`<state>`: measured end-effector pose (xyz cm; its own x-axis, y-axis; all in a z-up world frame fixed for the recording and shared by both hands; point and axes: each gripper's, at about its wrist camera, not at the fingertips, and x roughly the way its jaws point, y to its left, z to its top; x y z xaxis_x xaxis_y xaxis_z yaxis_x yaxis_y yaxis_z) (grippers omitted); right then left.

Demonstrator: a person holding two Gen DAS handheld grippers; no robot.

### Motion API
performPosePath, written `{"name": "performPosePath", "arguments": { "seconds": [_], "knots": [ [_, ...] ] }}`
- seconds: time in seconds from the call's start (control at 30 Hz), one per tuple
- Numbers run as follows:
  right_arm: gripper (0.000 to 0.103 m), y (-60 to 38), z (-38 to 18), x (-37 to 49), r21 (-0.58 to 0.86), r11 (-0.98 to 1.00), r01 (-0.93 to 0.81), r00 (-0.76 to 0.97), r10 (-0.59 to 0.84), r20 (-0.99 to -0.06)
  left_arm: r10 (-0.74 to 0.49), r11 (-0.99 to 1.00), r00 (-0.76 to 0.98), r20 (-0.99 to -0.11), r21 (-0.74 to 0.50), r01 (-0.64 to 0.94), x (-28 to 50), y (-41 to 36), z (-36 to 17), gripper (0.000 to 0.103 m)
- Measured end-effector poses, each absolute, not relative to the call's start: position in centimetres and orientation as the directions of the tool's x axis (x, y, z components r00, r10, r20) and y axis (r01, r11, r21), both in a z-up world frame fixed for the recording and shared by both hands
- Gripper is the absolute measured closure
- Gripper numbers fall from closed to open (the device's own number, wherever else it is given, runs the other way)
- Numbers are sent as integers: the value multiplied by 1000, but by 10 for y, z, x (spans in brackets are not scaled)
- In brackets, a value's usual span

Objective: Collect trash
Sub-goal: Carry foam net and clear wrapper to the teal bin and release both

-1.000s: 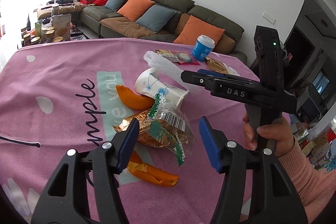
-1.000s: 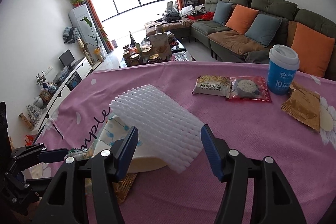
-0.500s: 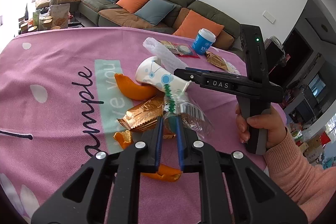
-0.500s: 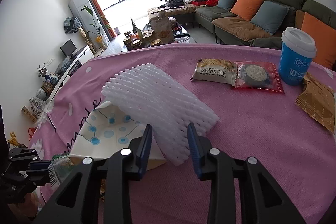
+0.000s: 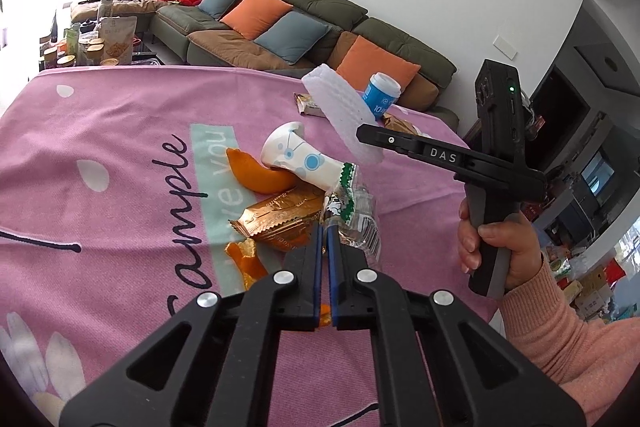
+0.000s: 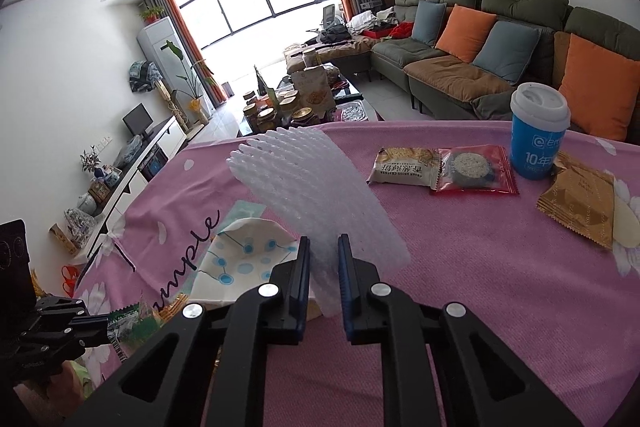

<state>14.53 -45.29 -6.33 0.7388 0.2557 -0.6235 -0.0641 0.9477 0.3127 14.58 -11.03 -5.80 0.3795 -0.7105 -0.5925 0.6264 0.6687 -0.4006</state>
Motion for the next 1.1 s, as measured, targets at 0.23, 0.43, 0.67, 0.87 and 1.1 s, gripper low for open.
{"name": "performPosePath", "arguments": {
  "seconds": [0.23,0.43,0.67,0.87,1.1],
  "knots": [
    [91,-431,-42,128,326,936,-136,760,310,-571,-701,695,437,-564,-401,597,133,-69,-47,101],
    [91,-393,-34,122,332,913,-236,738,390,-551,-677,728,493,-547,-399,558,116,-26,-39,101],
    [91,-341,-32,123,338,879,-336,688,474,-549,-625,779,567,-536,-392,489,101,31,-33,101],
    [91,-296,-32,128,319,852,-415,640,523,-563,-564,825,634,-529,-393,406,86,82,-27,101],
    [91,-249,-29,136,311,807,-501,583,581,-569,-486,867,702,-521,-391,309,72,131,-21,101]
  ]
}}
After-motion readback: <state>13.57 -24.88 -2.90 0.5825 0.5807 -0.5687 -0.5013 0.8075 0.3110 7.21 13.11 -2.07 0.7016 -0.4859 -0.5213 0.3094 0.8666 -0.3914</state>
